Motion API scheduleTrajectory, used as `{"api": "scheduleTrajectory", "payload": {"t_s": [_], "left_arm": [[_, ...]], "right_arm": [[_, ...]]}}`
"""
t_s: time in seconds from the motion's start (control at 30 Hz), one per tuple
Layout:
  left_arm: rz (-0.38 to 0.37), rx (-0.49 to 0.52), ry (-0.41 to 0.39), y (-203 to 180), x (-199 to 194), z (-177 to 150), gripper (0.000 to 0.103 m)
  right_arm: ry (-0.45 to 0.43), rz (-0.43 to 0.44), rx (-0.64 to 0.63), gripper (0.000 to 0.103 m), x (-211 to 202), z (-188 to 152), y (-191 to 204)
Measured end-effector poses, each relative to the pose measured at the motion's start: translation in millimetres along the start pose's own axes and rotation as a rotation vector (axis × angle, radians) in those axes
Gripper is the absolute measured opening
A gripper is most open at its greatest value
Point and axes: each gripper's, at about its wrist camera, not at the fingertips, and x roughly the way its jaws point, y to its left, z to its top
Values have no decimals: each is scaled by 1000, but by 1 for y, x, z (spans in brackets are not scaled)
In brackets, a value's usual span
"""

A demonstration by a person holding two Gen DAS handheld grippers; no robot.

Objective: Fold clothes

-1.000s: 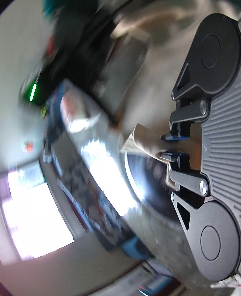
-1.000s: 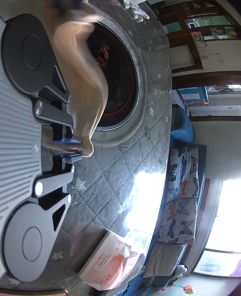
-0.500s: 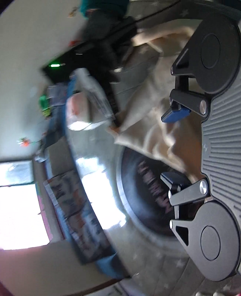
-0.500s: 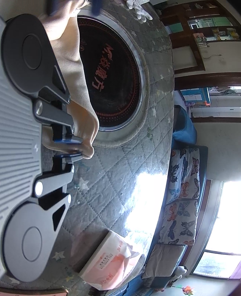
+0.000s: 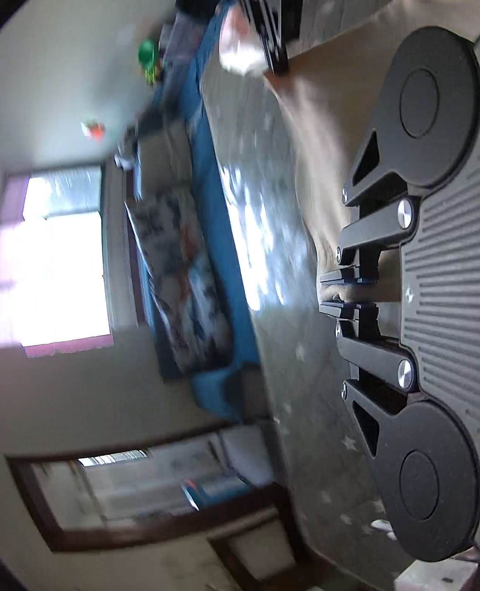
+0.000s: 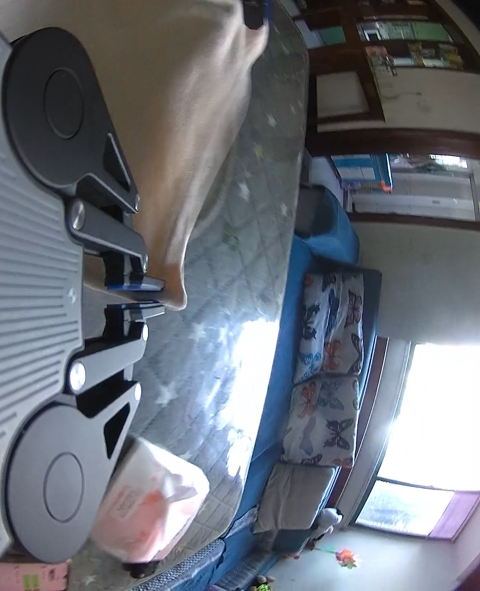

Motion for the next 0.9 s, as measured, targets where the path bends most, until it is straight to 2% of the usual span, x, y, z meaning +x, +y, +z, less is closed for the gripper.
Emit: {"api": "scheduleTrajectory", "payload": {"t_s": [0.07,0.17,0.23,0.43,0.67,0.73,0.9], "left_arm": [[37,-23,40,7,14,-2,13],[78,-54,86,17,24,-7,23],[59,-66,85,20,15,-12,33],[-27,5,86,-2,-32,-45,34],[-134,117,91,-37,-90,-91,34],[-164,149,93,-47,-107,-104,39],[-176,232,106,-57,-124,-125,40]], "right_arm": [[12,15,-16,11,-1,0,1],[29,39,-41,14,-2,-1,2],[40,54,-57,18,-3,-1,3],[92,219,-195,19,-54,-39,41],[79,295,-300,22,-100,-85,79],[75,315,-330,22,-113,-98,89],[64,367,-405,22,-146,-131,116]]}}
